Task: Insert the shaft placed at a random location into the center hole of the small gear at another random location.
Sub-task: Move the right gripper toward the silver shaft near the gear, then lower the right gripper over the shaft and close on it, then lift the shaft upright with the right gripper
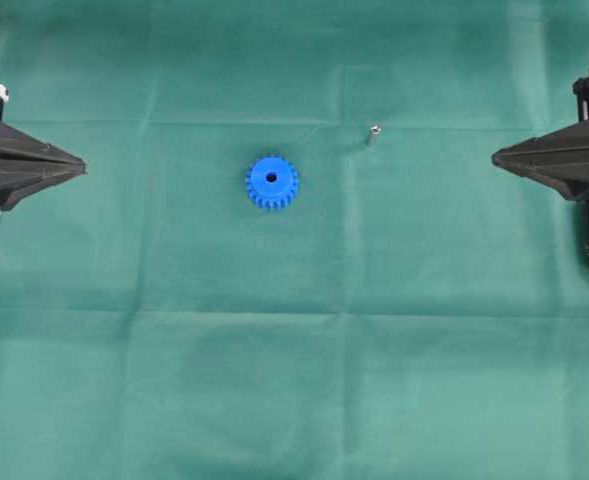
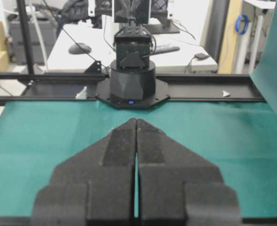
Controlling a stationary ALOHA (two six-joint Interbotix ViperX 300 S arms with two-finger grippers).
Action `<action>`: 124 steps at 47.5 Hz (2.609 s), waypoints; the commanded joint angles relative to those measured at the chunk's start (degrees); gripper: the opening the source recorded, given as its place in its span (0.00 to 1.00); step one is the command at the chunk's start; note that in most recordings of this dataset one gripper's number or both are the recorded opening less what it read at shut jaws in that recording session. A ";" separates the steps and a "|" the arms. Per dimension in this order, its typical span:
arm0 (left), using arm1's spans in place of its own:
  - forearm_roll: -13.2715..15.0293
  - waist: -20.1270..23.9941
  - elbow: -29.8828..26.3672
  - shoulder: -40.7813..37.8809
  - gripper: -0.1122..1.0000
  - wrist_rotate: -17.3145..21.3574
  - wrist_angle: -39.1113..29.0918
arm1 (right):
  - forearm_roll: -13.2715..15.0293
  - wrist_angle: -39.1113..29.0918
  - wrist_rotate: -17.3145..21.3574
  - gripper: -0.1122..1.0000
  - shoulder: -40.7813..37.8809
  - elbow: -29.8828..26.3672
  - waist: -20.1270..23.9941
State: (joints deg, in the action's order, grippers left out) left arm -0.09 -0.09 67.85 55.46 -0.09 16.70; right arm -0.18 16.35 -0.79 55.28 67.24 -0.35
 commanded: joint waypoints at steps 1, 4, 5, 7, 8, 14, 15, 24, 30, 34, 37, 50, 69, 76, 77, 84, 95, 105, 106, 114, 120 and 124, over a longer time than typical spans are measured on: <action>-0.79 -0.18 -1.76 -0.88 0.10 0.00 0.35 | 0.26 0.62 0.09 0.11 -0.79 -1.05 -0.26; -0.79 -0.18 -1.76 -0.79 0.10 0.00 0.35 | 0.26 0.09 0.09 0.11 -1.05 -1.41 -0.79; -0.79 -0.18 -1.76 -0.79 0.10 0.00 0.35 | 0.18 -0.18 0.09 0.11 -1.14 -1.41 -0.88; -0.79 -0.18 -1.76 -0.79 0.10 0.00 0.35 | 0.18 -0.88 0.09 0.11 -1.41 -1.67 -1.23; -0.79 -0.18 -1.76 -0.88 0.10 0.00 0.35 | 0.18 -1.14 0.09 0.11 -1.58 -1.67 -1.41; -0.79 -0.18 -1.67 -0.88 0.10 0.00 0.26 | 0.18 -1.58 0.00 0.11 -2.90 -1.49 -3.16; -0.79 -0.18 -1.67 -0.88 0.10 0.00 0.26 | 0.18 -1.58 0.00 0.11 -3.43 -1.41 -3.78; -0.88 -0.18 -1.67 -0.88 0.10 0.00 0.35 | 0.09 -0.88 0.09 0.21 -8.53 -0.79 -8.17; -0.88 -0.18 -1.67 -0.88 0.10 0.00 0.35 | 0.26 2.64 -0.35 0.52 -14.77 -0.62 -11.16; -0.88 -0.18 -1.67 -0.88 0.10 0.00 0.35 | 0.88 6.50 -1.23 0.75 -20.30 -0.62 -12.30; -0.88 -0.18 -1.67 -0.88 0.10 0.09 0.26 | 0.79 9.67 -2.29 0.89 -24.96 -0.88 -13.62; -0.88 -0.18 -1.58 -0.88 0.10 0.35 0.26 | 0.53 16.96 -2.81 0.88 -42.45 -3.43 -17.49; -0.88 -0.18 -1.49 -0.88 0.10 0.44 -0.79 | -0.88 23.12 -2.72 0.88 -54.23 -4.83 -19.25; -0.97 -0.18 -1.41 -0.88 0.10 0.53 -0.97 | -0.97 23.38 -2.72 0.88 -55.37 -5.01 -19.25; -0.88 -0.18 -1.49 -0.88 0.10 0.53 -0.97 | -0.97 23.38 -2.72 0.88 -55.46 -5.10 -19.25; -0.88 -0.18 -1.41 -0.88 0.10 0.53 -0.97 | -0.88 23.38 -2.72 0.87 -56.43 -5.36 -19.25; -0.97 -0.18 -1.49 -0.88 0.10 0.44 -0.97 | -0.97 23.47 -2.64 0.86 -58.45 -6.06 -19.25; -0.88 -0.18 -1.49 -0.88 0.10 0.18 -0.97 | -0.70 23.29 -2.64 0.56 -58.62 -6.33 -19.25; -0.97 -0.18 -1.49 -0.88 0.10 0.18 -0.97 | -0.70 23.20 -2.64 0.51 -58.71 -6.33 -19.25; -0.97 -0.18 -1.49 -0.79 0.10 0.18 -0.97 | -0.44 23.12 -2.64 0.22 -58.62 -6.33 -19.16; -0.88 -0.18 -1.49 -0.88 0.10 0.18 -0.97 | -0.35 23.03 -2.55 0.22 -58.62 -6.42 -19.16; -0.97 -0.18 -1.49 -0.88 0.10 0.09 -0.97 | -0.35 22.24 -2.64 0.22 -57.74 -6.42 -19.16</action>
State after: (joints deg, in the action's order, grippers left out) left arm -0.88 -0.18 67.68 55.02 0.09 15.38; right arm -0.70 38.85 -2.72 -3.96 61.79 -19.34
